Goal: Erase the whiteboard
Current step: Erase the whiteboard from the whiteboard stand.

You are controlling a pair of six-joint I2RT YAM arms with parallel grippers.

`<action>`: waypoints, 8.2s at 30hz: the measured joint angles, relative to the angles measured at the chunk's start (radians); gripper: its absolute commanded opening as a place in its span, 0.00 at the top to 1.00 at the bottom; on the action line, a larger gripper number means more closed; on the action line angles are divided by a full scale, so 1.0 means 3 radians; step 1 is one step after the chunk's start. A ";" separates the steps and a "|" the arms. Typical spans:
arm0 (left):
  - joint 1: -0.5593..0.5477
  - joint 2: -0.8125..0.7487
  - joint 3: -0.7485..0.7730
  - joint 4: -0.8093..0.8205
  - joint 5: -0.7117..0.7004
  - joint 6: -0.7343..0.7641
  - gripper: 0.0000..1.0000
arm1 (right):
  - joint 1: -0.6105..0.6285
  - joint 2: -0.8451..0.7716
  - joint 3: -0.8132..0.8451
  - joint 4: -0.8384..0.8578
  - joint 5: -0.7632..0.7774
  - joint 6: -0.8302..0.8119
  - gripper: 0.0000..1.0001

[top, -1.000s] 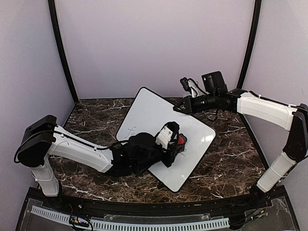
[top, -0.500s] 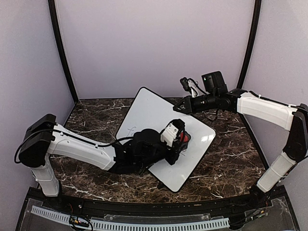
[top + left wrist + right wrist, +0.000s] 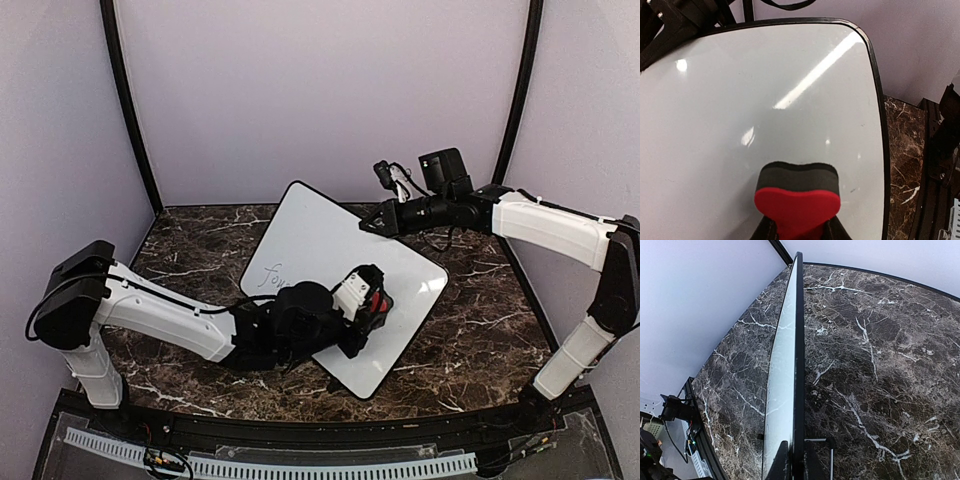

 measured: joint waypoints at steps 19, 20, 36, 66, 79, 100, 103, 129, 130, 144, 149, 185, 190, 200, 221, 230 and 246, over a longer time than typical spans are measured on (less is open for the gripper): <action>0.0080 0.0058 0.0314 -0.0141 -0.0017 0.0042 1.00 | 0.0000 0.0005 0.0001 0.0010 -0.0004 -0.0019 1.00; 0.0094 0.0060 0.0337 -0.0149 -0.0029 0.0046 1.00 | 0.0000 0.0005 0.0001 0.0011 -0.0004 -0.0018 1.00; -0.0039 0.0024 0.0135 -0.0231 -0.0163 -0.0090 1.00 | 0.0000 0.0014 0.0001 0.0014 -0.0001 -0.0019 1.00; -0.0113 0.0155 0.0479 -0.0528 -0.0334 0.0046 1.00 | -0.0006 0.0033 0.0005 0.0041 -0.0028 -0.0053 1.00; -0.0163 0.0141 0.0395 -0.0607 -0.0352 0.0052 1.00 | -0.0011 0.0050 0.0014 0.0052 -0.0053 -0.0067 1.00; -0.0301 0.0350 0.0809 -0.0813 -0.0286 0.0131 1.00 | -0.0024 0.0060 0.0014 0.0069 -0.0093 -0.0081 1.00; -0.0352 0.0334 0.0726 -0.0867 -0.0285 0.0065 1.00 | -0.0024 0.0060 0.0014 0.0075 -0.0102 -0.0084 1.00; -0.0116 0.0530 0.1481 -0.1003 -0.0464 0.0348 1.00 | -0.0024 0.0069 0.0013 0.0099 -0.0127 -0.0117 1.00; -0.0122 0.0530 0.1481 -0.1003 -0.0479 0.0348 1.00 | -0.0024 0.0069 0.0013 0.0099 -0.0128 -0.0117 1.00; -0.0215 0.0671 0.1775 -0.1233 -0.0651 0.0247 1.00 | -0.0024 0.0070 0.0013 0.0099 -0.0128 -0.0116 1.00; -0.0215 0.0678 0.1789 -0.1249 -0.0632 0.0205 1.00 | -0.0024 0.0070 0.0013 0.0099 -0.0128 -0.0116 1.00; -0.0289 0.0801 0.1961 -0.1308 -0.0867 -0.0024 1.00 | -0.0024 0.0078 0.0013 0.0121 -0.0140 -0.0120 1.00; -0.0289 0.0621 0.1596 -0.1335 -0.0726 -0.0153 1.00 | -0.0024 0.0078 0.0013 0.0121 -0.0140 -0.0120 1.00; -0.0263 0.0320 0.1006 -0.1333 -0.0661 -0.0364 1.00 | -0.0024 0.0078 0.0013 0.0120 -0.0140 -0.0114 1.00; 0.1329 -0.0647 -0.0018 -0.1717 -0.0884 -0.0314 1.00 | -0.0024 0.0076 0.0014 0.0120 -0.0150 -0.0053 1.00; 0.1804 -0.0679 -0.0231 -0.1467 -0.0656 -0.0111 1.00 | -0.0023 0.0078 0.0014 0.0122 -0.0153 -0.0053 1.00; 0.2049 -0.0684 -0.0443 -0.0838 0.0107 -0.0092 1.00 | -0.0023 0.0078 0.0014 0.0102 -0.0109 -0.0025 1.00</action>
